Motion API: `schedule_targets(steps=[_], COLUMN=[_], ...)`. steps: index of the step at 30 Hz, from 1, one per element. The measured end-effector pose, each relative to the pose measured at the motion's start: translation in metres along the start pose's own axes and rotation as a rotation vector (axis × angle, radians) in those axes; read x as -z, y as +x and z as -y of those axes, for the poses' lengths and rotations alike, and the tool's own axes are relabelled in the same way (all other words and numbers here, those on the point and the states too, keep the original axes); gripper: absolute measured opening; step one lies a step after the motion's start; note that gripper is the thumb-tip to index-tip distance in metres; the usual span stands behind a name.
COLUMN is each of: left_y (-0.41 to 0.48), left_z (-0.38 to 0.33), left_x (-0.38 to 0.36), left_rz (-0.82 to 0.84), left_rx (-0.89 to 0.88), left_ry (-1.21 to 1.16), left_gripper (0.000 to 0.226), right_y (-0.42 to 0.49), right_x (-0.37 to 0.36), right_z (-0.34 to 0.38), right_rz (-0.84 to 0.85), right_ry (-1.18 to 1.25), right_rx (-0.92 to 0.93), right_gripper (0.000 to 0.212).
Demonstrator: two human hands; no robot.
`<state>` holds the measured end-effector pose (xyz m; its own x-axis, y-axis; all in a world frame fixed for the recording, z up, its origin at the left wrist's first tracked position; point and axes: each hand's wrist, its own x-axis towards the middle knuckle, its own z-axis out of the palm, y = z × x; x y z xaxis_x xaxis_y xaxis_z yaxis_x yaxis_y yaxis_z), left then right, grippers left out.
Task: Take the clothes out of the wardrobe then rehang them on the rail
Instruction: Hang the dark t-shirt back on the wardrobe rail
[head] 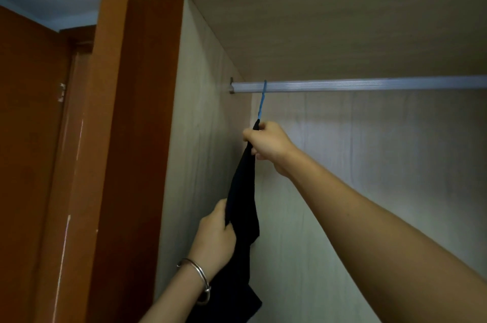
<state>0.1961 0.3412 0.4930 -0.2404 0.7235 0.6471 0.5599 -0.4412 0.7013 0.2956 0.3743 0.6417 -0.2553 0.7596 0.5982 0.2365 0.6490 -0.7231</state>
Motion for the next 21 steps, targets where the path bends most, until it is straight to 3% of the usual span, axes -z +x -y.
schedule_targets(steps=[5,11,16,21], left_y=[-0.002,-0.002,-0.006,-0.028], left_z=[-0.002,0.002,0.016,0.037], left_x=[-0.001,-0.002,0.001,-0.009], left_rz=[0.077,0.094,0.040,0.042], left_rx=[-0.003,-0.035,-0.068,-0.020], left_ry=[-0.024,-0.010,0.069,0.123], left_gripper=[0.029,0.034,0.033,0.031], right_y=[0.000,-0.005,-0.024,-0.065], right_x=[-0.007,-0.002,-0.001,0.007], right_z=[0.000,-0.010,-0.025,-0.071], right_rz=[0.000,-0.002,-0.031,-0.009], right_ry=[-0.075,-0.113,0.023,0.013], right_rx=[0.019,-0.015,0.019,-0.016], right_gripper=[0.015,0.062,0.049,0.028])
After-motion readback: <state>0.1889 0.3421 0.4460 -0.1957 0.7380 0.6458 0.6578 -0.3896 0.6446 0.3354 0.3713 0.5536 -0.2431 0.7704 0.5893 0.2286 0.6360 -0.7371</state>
